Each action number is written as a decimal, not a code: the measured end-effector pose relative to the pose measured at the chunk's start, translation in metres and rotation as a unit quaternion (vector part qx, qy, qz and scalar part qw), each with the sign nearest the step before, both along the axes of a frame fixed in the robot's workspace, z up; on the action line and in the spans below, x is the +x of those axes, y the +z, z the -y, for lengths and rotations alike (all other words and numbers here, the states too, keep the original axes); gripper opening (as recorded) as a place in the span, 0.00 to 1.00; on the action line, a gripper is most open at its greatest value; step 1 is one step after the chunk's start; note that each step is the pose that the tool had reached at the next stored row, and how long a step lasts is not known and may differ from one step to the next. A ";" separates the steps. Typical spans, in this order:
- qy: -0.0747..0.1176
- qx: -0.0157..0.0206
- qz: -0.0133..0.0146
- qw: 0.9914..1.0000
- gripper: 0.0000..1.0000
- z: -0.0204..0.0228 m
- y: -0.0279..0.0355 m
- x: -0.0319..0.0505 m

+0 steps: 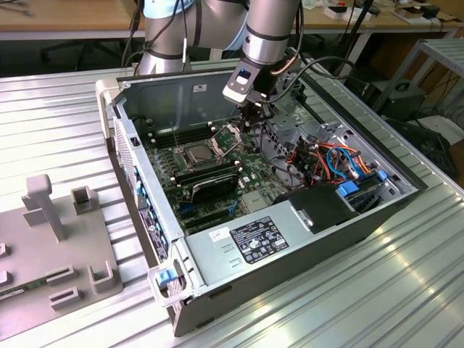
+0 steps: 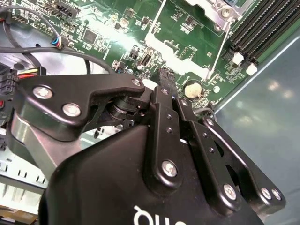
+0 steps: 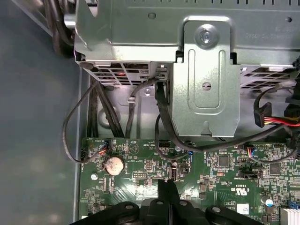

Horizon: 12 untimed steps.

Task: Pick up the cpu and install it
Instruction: 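Close the cpu cover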

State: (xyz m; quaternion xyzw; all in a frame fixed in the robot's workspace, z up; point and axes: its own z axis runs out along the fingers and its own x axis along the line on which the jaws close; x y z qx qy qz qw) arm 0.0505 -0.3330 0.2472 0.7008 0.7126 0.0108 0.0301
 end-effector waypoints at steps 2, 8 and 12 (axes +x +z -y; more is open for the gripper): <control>0.000 0.000 0.000 1.000 0.11 0.0000 -0.0036 0.0001; 0.000 0.000 0.000 1.000 0.11 0.0000 -0.0061 -0.0020; 0.000 0.000 0.002 1.000 0.11 0.0000 -0.0061 -0.0102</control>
